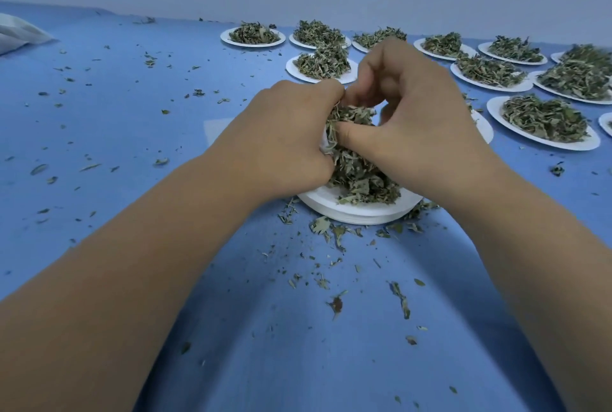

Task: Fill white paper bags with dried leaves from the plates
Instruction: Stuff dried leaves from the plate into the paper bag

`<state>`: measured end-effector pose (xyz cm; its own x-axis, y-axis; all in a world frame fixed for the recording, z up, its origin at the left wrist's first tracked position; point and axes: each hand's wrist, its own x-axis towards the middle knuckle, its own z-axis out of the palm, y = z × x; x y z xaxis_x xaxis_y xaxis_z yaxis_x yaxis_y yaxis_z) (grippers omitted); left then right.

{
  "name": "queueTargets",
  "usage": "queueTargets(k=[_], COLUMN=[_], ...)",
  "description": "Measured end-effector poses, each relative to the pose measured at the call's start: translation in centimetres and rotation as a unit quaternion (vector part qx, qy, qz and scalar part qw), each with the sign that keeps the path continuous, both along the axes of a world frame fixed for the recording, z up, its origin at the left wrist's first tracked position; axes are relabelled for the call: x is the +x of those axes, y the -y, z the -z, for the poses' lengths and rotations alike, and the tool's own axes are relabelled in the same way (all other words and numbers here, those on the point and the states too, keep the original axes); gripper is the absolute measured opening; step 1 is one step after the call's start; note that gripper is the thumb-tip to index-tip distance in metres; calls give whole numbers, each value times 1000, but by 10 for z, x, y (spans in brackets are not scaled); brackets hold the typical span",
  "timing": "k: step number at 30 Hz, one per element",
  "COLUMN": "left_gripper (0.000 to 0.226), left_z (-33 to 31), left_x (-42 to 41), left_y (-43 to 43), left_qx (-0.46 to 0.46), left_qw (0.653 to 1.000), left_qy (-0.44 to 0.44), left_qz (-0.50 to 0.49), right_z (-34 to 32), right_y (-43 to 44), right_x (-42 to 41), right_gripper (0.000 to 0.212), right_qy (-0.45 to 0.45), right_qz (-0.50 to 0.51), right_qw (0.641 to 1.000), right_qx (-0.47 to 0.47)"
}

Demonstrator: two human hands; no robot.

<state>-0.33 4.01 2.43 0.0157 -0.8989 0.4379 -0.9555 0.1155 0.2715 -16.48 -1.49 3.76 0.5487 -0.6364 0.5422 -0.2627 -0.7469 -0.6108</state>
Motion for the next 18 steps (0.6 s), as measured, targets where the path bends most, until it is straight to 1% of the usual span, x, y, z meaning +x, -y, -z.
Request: queueTargets(k=[1,4,7,9,11,13,15,18], left_gripper=[41,37,29,24,28,31,37,38], left_z=[0,-1,1,2,3,2,2,1], left_x=[0,-1,2,5,7,5,1,-4], left_y=[0,-2,-1,0,0,-1,-1,-1], left_qx=[-7,-13,0,1,2,1,-7,-13], left_qw=[1000,1000,1000,1000,999,999,1000,1000], left_qy=[0,-4,-10,-16,-26,-32,-24,0], left_qz=[-3,1,-6,-13,-18,-18,-16,-15], right_z=[0,1,-2,-5,-6,-5,-6,-4], right_y=[-1,-3,-2,-1,-1,0,0,0], right_x=[1,3,-1,-6,-10,-9,-7,-3], right_gripper=[25,15,12,20,31,31,27,27], right_qy=[2,-9,-21,-31,-23,-13,-9,5], right_qz=[14,38,-14,-61,-82,-67,-51,-42], right_qw=[1000,999,1000,996,993,996,998,999], right_qx=[-12,-31,14,62,78,55,31,32])
